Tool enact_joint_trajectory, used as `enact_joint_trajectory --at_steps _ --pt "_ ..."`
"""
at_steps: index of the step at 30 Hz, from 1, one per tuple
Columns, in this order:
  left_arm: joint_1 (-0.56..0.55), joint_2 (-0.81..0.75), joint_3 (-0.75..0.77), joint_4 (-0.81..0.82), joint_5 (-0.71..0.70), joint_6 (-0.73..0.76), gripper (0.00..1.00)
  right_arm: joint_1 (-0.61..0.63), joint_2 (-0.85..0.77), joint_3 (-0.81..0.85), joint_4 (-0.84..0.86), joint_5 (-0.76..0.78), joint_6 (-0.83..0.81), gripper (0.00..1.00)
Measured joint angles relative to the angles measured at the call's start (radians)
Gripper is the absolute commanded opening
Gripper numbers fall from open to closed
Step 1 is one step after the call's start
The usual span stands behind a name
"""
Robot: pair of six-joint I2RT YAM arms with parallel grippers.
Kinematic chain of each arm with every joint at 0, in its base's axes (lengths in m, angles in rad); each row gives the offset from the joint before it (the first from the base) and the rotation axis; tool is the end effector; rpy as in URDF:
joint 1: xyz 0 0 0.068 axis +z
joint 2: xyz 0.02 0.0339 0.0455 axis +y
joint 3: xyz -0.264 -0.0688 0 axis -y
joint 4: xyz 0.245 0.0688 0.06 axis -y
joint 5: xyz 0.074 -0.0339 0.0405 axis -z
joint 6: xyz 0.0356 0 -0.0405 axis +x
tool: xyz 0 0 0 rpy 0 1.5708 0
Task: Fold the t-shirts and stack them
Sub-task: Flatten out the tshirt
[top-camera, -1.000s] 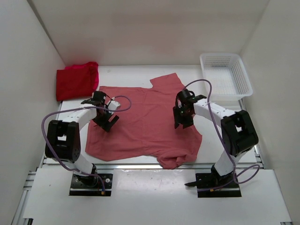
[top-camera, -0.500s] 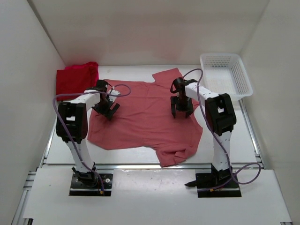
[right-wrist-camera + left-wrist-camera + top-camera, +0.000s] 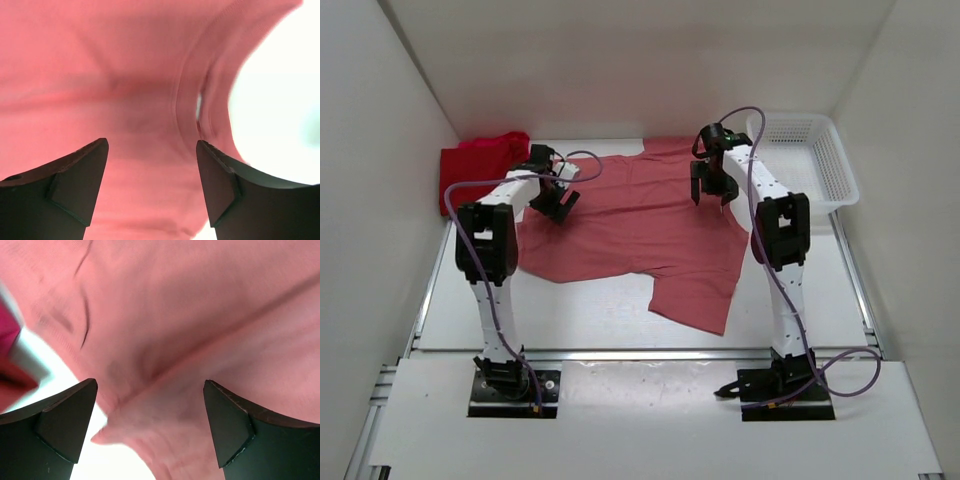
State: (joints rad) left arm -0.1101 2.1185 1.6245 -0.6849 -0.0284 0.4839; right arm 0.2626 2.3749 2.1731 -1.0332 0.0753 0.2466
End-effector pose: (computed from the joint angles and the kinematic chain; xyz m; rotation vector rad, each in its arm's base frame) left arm 0.4409 -0.0477 0.1743 0.7998 2.6399 0.1402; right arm 0.4819 0.1268 0.2029 -0.0045 2.7979 0.0174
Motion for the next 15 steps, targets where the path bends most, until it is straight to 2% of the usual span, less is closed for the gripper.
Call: enact_joint_trajectory --at_steps 3,5,8,10,13,15 --pt "0.004 -0.125 -0.095 0.019 0.010 -0.003 0.99 0.030 -0.127 -0.102 0.002 0.031 -0.002 0.76" --pt "0.014 -0.249 -0.156 0.008 0.023 -0.005 0.99 0.064 -0.267 -0.232 0.026 0.050 0.008 0.77" --pt "0.057 -0.416 -0.209 -0.004 0.077 -0.018 0.99 0.121 -0.551 -0.525 0.101 0.041 0.043 0.77" --pt "0.132 -0.498 -0.265 -0.002 0.116 -0.029 0.97 0.150 -0.736 -0.721 0.156 0.020 0.072 0.77" --pt "0.249 -0.533 -0.370 -0.011 0.142 -0.036 0.97 0.152 -0.976 -1.002 0.242 -0.006 0.140 0.79" --pt "0.295 -0.515 -0.443 -0.032 0.167 -0.041 0.98 0.146 -1.063 -1.138 0.270 -0.015 0.186 0.79"
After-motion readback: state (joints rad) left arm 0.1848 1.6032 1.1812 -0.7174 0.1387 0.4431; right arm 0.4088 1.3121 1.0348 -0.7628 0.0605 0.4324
